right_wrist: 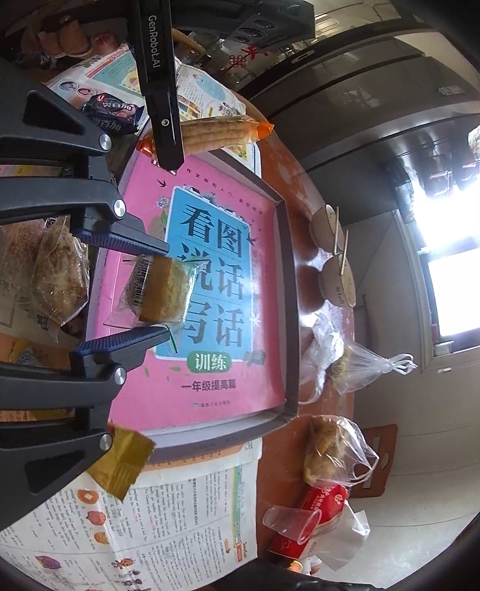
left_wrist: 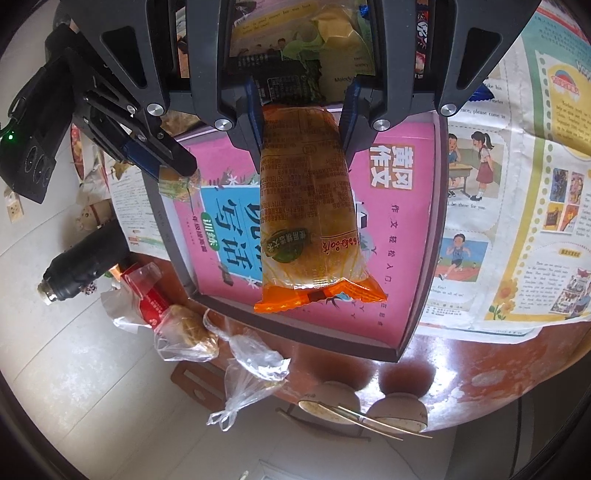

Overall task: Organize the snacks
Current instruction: 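Lift the corn snack bag with the left gripper while the right carries the cake packet, then release the corn bag in the tray with the left gripper while the right releases the packet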

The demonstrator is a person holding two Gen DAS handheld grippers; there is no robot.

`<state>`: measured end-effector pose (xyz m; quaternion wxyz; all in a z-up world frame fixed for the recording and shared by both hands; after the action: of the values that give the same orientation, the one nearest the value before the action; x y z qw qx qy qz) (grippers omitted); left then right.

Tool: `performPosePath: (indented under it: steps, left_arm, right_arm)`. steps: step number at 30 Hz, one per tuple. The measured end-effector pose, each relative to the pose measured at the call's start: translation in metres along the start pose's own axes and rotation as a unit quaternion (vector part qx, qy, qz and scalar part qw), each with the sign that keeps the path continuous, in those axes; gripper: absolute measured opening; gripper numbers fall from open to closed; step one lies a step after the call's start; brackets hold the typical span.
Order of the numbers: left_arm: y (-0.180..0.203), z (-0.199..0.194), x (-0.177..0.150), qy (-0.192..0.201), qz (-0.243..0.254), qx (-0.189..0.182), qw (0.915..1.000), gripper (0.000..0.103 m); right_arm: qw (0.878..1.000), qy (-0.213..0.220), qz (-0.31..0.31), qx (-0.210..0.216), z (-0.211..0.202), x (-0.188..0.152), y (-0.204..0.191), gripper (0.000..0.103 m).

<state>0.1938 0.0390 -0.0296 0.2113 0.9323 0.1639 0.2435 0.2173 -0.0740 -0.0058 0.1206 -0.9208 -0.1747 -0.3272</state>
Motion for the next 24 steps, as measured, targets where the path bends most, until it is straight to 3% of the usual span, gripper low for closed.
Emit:
performPosePath:
  steps: [13, 24]
  left_arm:
    - [-0.002, 0.018, -0.001, -0.023, 0.005, 0.013, 0.9996, 0.036]
    - [-0.002, 0.024, -0.005, -0.031, 0.016, 0.023, 0.9991, 0.036]
  right_arm:
    - [0.999, -0.043, 0.0, 0.0, 0.021, -0.004, -0.002, 0.041]
    - [0.998, -0.055, 0.001, 0.003, 0.024, -0.008, -0.006, 0.042]
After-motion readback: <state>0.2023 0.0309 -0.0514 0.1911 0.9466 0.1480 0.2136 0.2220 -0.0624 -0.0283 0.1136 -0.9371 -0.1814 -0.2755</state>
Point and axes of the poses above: each gripper's, at about its wrist camera, not at the fingertips, and z roughly the way its jaws point, y to its right, x to its top, the point moved 5 cm from there along z, roughly the way its jaws point, and after that the axes turned 7 degrees about -z, right-handed, at the moved point
